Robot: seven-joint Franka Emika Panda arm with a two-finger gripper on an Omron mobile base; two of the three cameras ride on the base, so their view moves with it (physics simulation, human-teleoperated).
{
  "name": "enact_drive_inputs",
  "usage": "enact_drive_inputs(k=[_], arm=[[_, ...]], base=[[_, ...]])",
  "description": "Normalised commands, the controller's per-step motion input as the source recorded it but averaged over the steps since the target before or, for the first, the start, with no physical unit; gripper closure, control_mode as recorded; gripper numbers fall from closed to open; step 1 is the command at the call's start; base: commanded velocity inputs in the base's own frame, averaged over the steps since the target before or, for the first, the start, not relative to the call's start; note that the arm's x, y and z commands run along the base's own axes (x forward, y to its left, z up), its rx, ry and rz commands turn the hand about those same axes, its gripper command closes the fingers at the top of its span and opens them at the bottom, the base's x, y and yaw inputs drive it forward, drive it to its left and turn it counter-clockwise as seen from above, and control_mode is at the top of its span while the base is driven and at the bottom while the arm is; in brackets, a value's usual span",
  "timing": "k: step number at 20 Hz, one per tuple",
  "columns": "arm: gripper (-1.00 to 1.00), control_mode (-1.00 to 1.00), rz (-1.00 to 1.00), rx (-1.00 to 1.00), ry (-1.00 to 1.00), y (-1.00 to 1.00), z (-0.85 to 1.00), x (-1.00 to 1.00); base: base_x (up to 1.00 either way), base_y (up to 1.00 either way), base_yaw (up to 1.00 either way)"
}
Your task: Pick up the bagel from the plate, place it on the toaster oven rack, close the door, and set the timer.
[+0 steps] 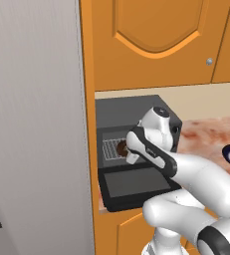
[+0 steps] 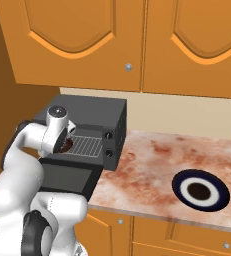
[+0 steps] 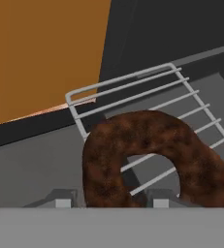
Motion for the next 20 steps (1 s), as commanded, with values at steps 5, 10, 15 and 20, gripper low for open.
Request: enact_drive_inputs(k=[5, 10, 15, 20], arm=[[-1.00, -1.00, 0.00, 0.04, 0.00, 0.00, 0.23, 0.00], [-1.00, -1.00, 0.00, 0.04, 0.00, 0.00, 0.32, -0.03], [-1.00, -1.00, -0.01, 0.04, -0.02, 0.00, 0.46, -0.74], [-1.00, -1.00, -0.14, 0.01, 0.04, -0.18, 0.16, -0.80]], base=[[0.00, 0.00, 0.00], [0.00, 0.00, 0.00], [0.00, 0.00, 0.00], [0.00, 0.00, 0.00]])
